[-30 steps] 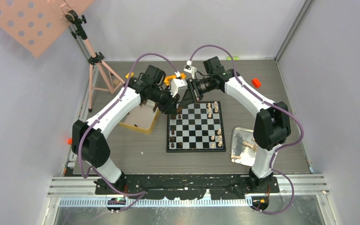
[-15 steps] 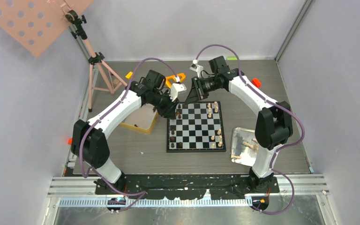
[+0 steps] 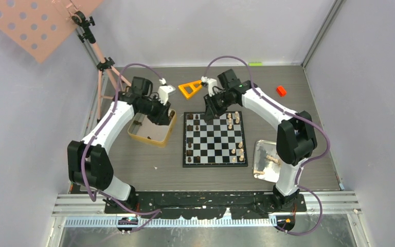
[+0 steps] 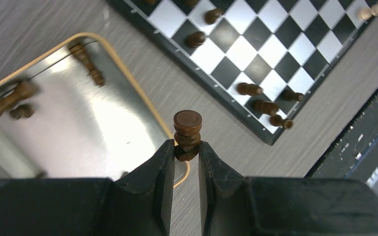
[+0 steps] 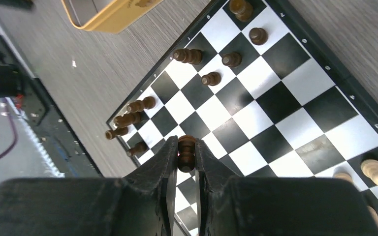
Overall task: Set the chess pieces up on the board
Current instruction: Place the chess piece on the chessboard.
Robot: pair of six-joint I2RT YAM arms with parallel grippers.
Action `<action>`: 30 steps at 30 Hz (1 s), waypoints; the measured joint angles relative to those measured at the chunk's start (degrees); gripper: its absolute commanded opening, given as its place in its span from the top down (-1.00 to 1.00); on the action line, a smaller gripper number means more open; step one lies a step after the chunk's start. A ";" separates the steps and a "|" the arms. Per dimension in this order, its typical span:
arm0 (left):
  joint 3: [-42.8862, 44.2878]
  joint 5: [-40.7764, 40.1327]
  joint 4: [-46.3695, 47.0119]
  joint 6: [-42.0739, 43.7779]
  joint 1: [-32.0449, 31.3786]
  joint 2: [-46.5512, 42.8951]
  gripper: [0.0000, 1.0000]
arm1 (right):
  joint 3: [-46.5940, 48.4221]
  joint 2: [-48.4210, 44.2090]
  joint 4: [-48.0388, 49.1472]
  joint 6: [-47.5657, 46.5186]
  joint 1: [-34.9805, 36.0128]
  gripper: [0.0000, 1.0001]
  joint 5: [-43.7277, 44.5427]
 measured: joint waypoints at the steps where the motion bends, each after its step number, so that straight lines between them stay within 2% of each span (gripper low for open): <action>1: -0.02 -0.07 -0.02 -0.09 0.83 -0.07 0.97 | 0.00 0.22 0.00 -0.37 1.05 0.98 1.64; 6: -0.11 -1.44 0.02 -2.36 6.62 -0.66 0.97 | 1.62 3.48 -1.05 -2.84 7.41 0.96 10.36; 11: -0.11 -1.70 0.02 -3.56 9.81 -0.68 0.96 | 5.49 8.90 -2.89 -4.76 12.26 0.96 16.92; 21: -0.11 -1.42 -0.02 -4.26 10.32 -0.90 0.97 | 10.27 14.49 -5.97 -7.02 16.22 0.96 24.33; 30: -0.11 -1.14 -0.02 -4.26 10.32 -0.90 0.96 | 11.54 16.28 -6.67 -7.48 17.00 0.94 26.91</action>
